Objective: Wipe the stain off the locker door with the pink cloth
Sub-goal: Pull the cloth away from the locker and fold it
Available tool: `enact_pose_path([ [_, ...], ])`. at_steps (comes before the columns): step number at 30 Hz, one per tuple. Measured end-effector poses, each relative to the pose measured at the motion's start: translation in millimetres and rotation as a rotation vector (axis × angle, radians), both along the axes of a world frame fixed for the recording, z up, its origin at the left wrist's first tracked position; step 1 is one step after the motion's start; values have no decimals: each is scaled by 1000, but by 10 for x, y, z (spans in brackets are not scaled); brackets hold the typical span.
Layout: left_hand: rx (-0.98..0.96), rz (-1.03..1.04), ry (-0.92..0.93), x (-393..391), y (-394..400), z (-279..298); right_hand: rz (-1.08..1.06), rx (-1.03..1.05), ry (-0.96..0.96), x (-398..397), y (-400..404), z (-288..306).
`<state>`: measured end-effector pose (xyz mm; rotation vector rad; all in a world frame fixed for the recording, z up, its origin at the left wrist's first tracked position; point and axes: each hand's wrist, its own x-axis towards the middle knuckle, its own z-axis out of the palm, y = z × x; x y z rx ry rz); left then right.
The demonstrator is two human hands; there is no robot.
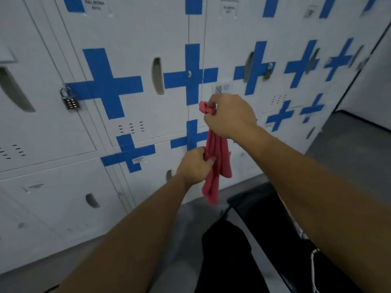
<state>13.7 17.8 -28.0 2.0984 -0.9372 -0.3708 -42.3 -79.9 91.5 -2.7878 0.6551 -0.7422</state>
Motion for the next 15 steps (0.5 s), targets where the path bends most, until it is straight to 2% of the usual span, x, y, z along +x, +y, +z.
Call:
enact_pose_path([
  [6, -47, -105, 75, -691, -353, -125, -90, -7, 11, -571, -168, -195],
  [8, 56, -127, 64, -772, -426, -281, -116, -2, 50, -699, -259, -358],
  [12, 418, -179, 80, -801, -394, -566, -170, 13, 160, -901, -456, -907],
  [15, 544, -189, 14, -737, -278, -669, -213, 80, 284, -1029, -556, -1363],
])
